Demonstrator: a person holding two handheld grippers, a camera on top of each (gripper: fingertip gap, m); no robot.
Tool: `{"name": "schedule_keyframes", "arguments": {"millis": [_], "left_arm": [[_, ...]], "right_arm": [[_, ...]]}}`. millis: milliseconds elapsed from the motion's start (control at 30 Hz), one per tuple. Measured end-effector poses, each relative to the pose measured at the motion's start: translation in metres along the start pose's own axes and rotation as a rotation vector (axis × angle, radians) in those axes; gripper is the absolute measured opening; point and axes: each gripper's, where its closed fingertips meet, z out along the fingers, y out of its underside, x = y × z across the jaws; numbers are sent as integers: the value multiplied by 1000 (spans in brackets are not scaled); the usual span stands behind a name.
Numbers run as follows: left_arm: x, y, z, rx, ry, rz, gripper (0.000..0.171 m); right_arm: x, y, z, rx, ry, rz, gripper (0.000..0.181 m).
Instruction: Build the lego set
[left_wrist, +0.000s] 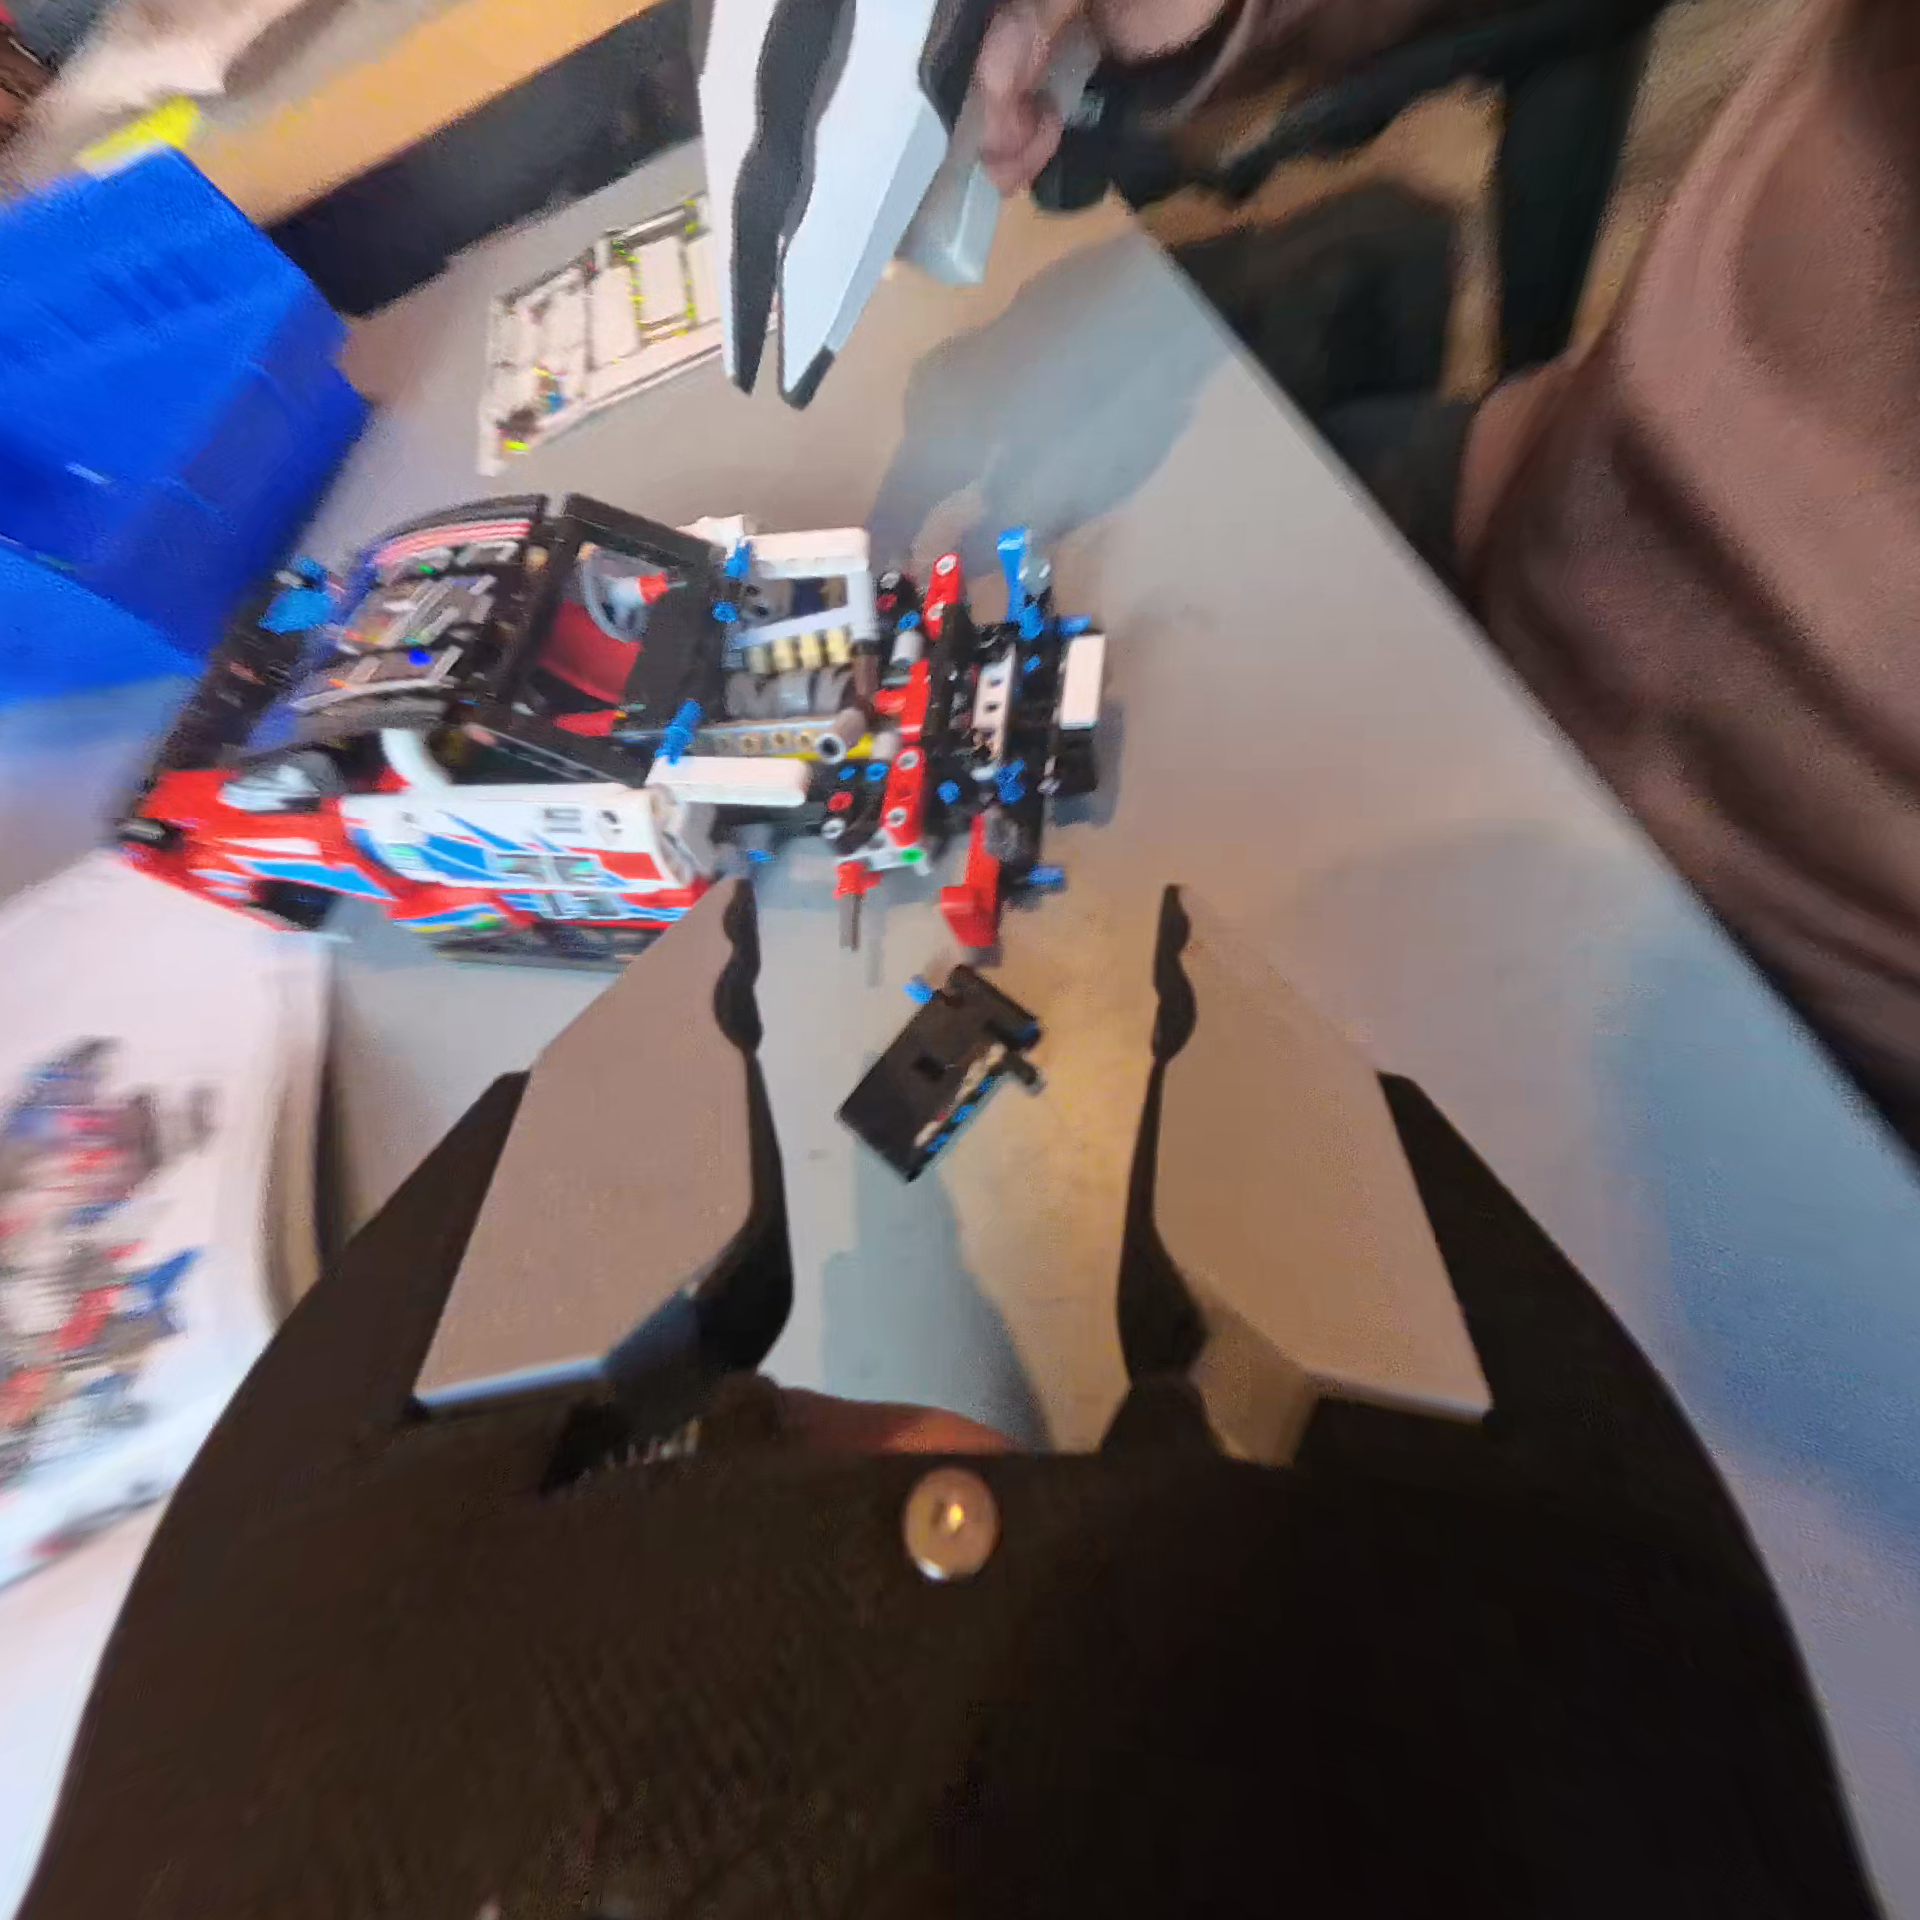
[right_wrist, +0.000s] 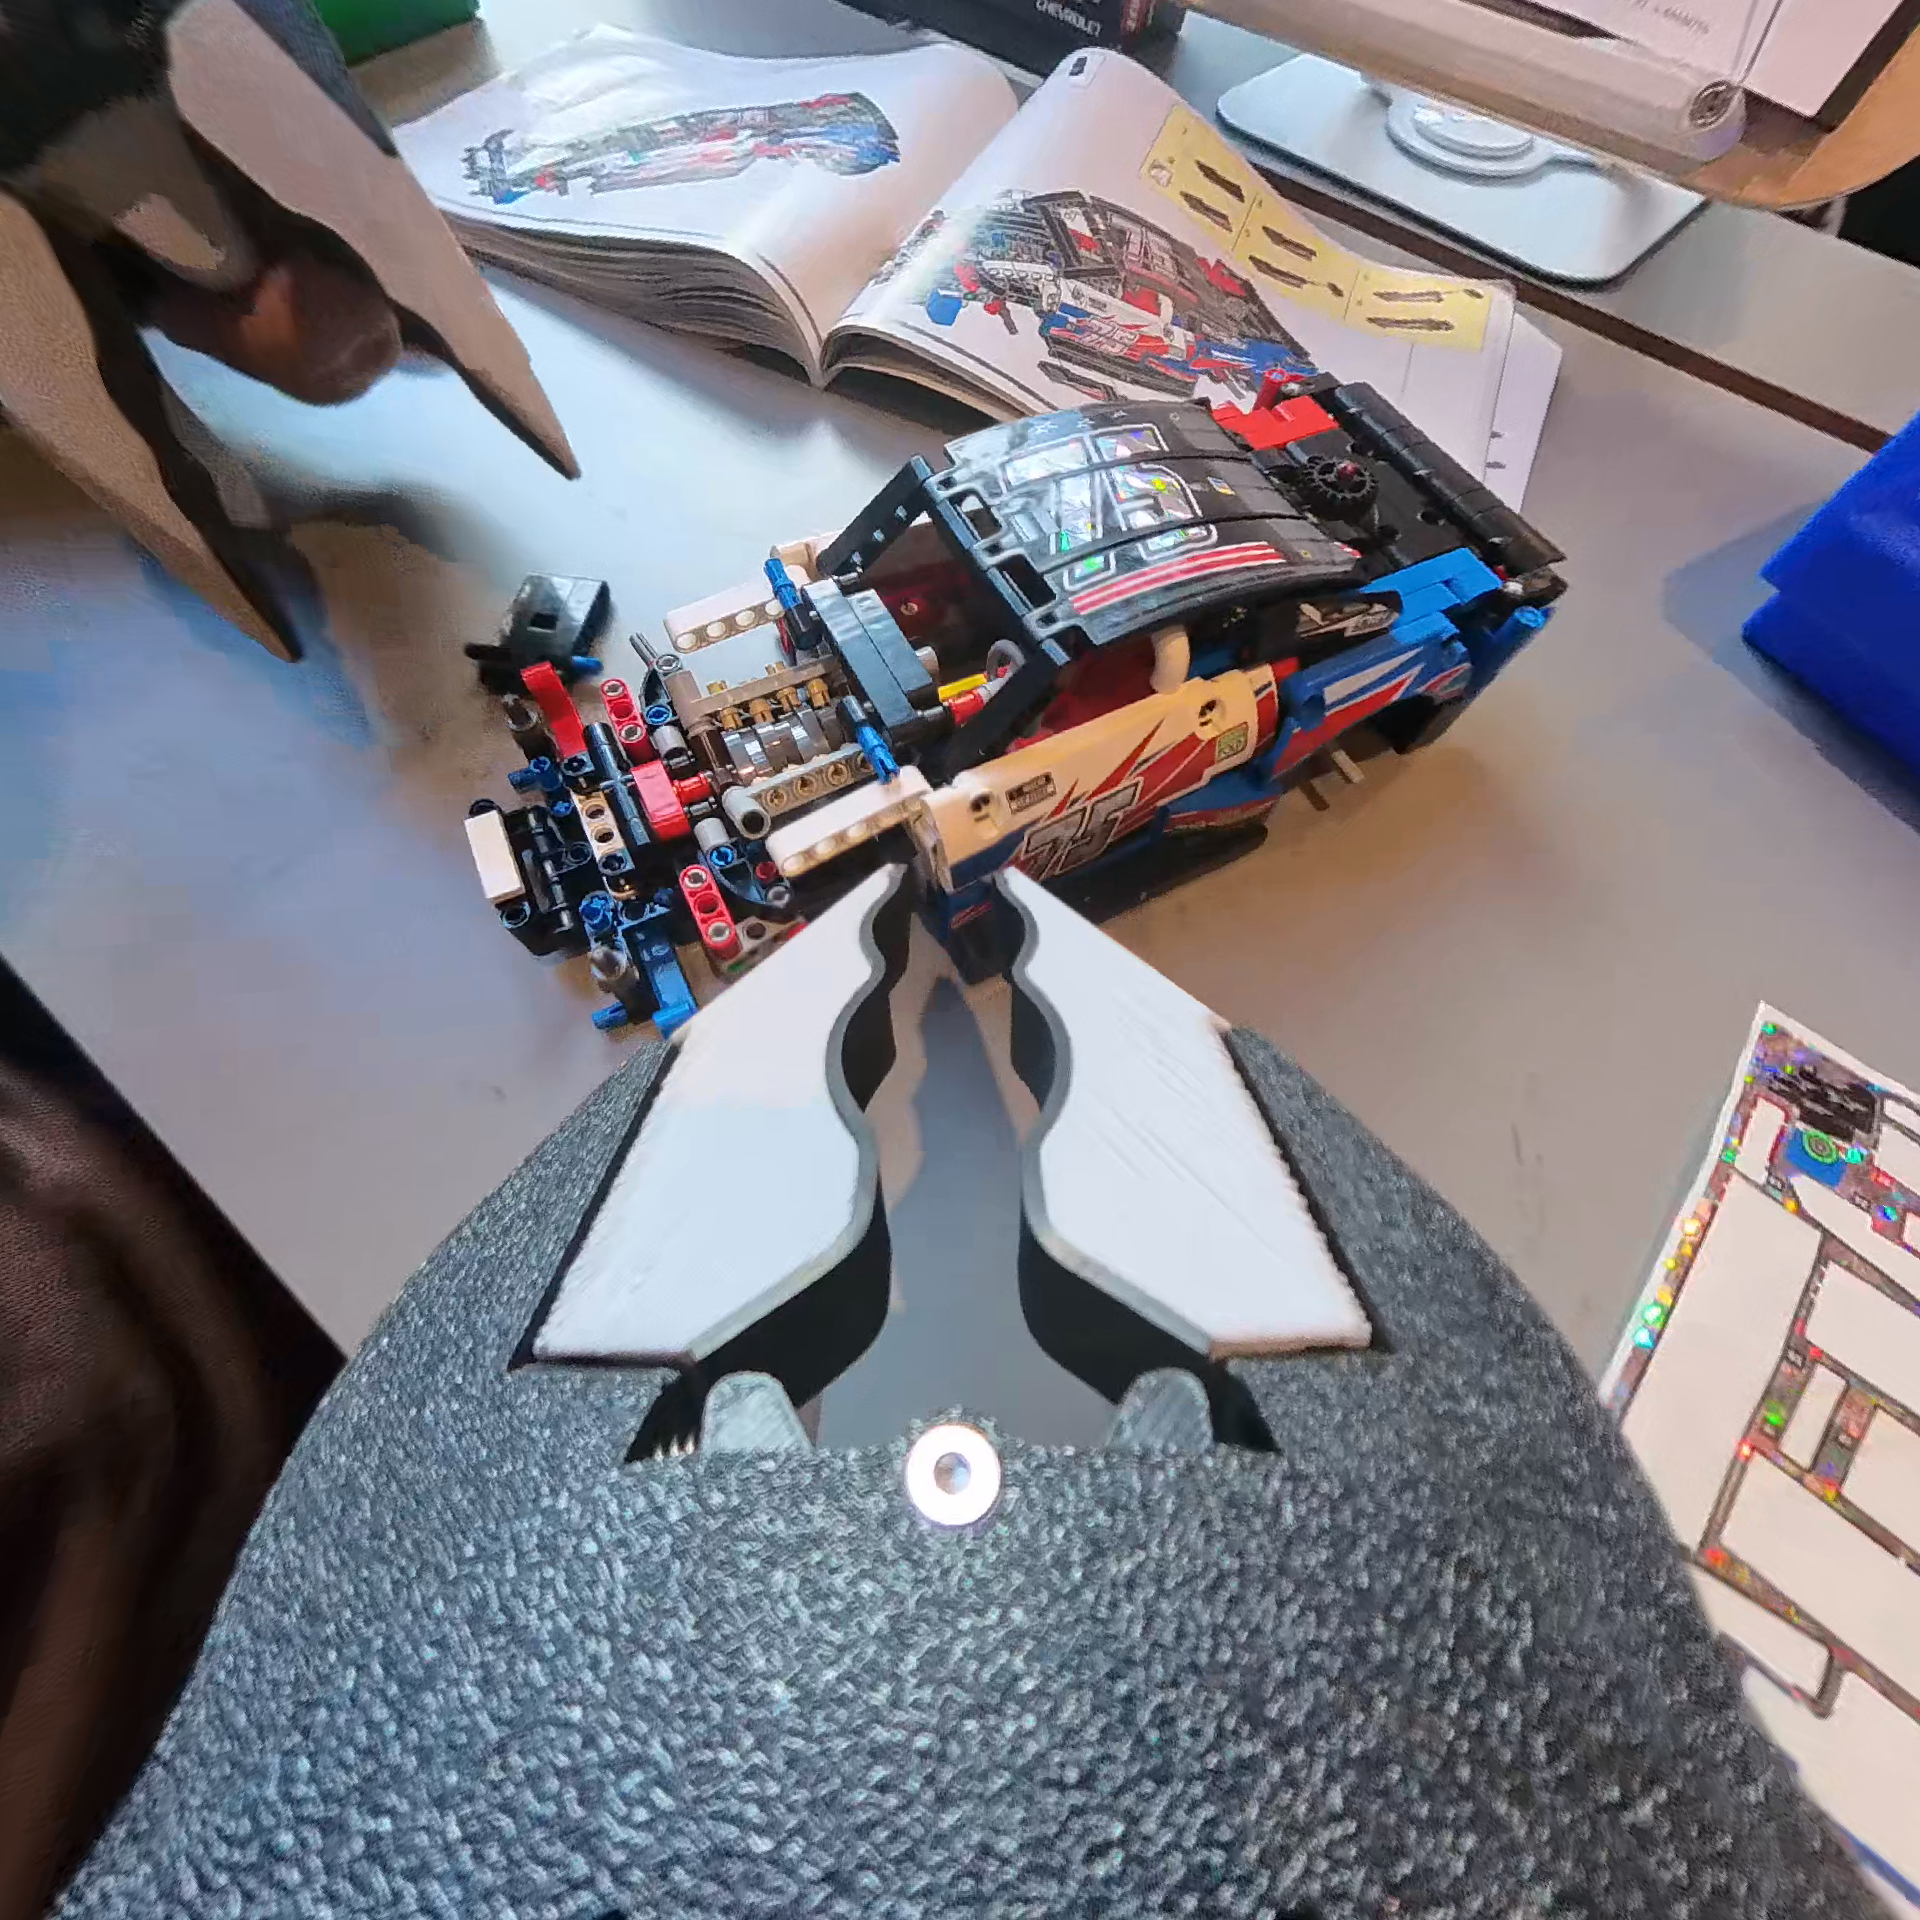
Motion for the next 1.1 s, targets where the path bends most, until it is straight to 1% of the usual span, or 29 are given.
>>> {"name": "schedule_keyframes", "arguments": {"millis": [67, 167, 233, 300, 333, 400, 500, 567, 667, 733, 767, 833, 900, 933, 967, 1000, 1033, 1067, 1100], "left_arm": [[1, -7, 2, 40, 98, -162, 81], [-14, -7, 20, 4, 98, -309, 89], [-21, 0, 33, -64, 73, -355, 89], [-14, -2, 43, -92, 117, -373, 82], [-9, -5, 46, -90, 137, -375, 84], [-5, -10, 51, -95, 145, -360, 89], [1, -18, 60, -97, 170, -346, 90], [5, -27, 70, -80, 200, -351, 88], [13, -48, 95, -33, 248, -348, 83], [20, -66, 116, 10, 280, -346, 82], [23, -74, 122, 25, 298, -337, 78], [23, -93, 121, 76, 312, -304, 75], [2, -104, 107, 111, 244, -259, 74], [-16, -103, 101, 104, 167, -227, 74], [-35, -100, 97, 83, 89, -188, 75], [-48, -96, 96, 51, 51, -150, 78], [-54, -91, 97, 9, 50, -122, 83], [-58, -86, 100, -36, 54, -90, 86], [-64, -80, 105, -77, 39, -47, 87]], "right_arm": [[3, 3, -5, 10, 1, 19, 15], [6, 8, -10, 14, 5, 44, 15], [7, 12, -12, 10, 11, 47, 15], [9, 17, -15, -4, 23, 46, 15], [10, 19, -16, -9, 30, 45, 15], [13, 22, -20, -15, 38, 48, 15], [17, 25, -24, -24, 52, 62, 15], [20, 26, -24, -35, 53, 76, 15], [22, 22, -22, -39, 67, 104, 15], [27, 18, -22, -37, 114, 123, 17], [30, 18, -23, -39, 147, 130, 17], [40, 20, -29, -50, 234, 128, 17], [41, 24, -33, -66, 274, 113, 15], [39, 26, -33, -70, 278, 113, 15], [38, 29, -31, -76, 285, 113, 14], [39, 32, -28, -86, 296, 111, 14], [40, 34, -26, -95, 308, 111, 16], [42, 33, -25, -84, 329, 109, 12], [45, 32, -25, -82, 351, 105, 12]]}}
